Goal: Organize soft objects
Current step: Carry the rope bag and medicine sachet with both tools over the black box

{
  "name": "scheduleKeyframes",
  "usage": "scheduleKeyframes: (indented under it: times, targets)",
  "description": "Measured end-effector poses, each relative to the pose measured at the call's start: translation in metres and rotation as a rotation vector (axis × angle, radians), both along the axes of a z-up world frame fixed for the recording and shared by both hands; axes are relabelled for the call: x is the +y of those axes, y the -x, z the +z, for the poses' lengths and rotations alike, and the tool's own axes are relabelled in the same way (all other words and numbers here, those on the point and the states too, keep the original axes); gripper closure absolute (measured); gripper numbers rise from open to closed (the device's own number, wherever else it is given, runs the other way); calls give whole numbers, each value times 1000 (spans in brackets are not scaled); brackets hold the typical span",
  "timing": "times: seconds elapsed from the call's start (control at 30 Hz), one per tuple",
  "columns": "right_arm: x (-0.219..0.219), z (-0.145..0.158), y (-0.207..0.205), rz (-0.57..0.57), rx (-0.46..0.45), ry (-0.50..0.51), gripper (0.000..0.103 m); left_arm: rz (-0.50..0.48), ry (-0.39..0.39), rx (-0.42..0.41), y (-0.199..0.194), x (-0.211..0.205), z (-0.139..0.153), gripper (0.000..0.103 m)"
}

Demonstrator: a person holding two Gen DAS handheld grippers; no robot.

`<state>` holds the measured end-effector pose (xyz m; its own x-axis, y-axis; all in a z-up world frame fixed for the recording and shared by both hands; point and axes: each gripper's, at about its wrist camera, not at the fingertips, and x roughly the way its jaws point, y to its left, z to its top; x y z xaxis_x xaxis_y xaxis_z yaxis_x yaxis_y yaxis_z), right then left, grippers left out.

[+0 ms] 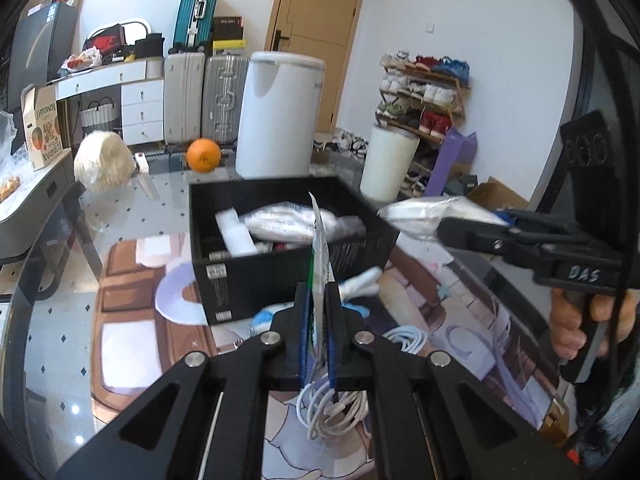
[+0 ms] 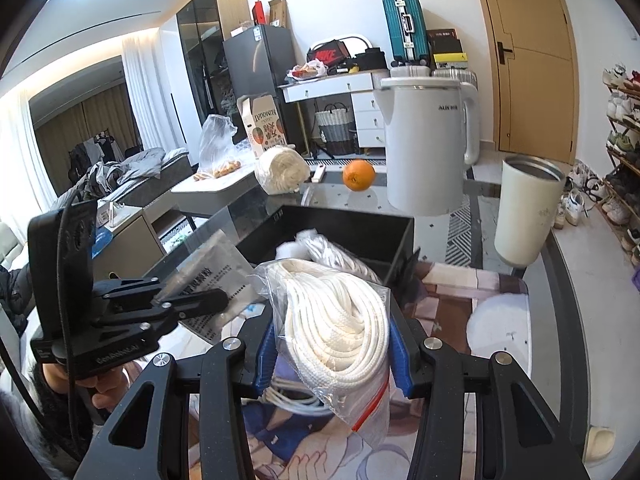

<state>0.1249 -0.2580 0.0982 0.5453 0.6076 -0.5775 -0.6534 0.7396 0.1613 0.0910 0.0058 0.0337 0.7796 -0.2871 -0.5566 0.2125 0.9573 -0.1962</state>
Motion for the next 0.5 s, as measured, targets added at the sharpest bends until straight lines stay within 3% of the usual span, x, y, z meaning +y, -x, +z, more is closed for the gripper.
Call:
scheduleKeyframes:
  times: [0.5]
  targets:
    - [40,12,-49,4,-21,16,56,18,-21,-66,-35,21,30,99]
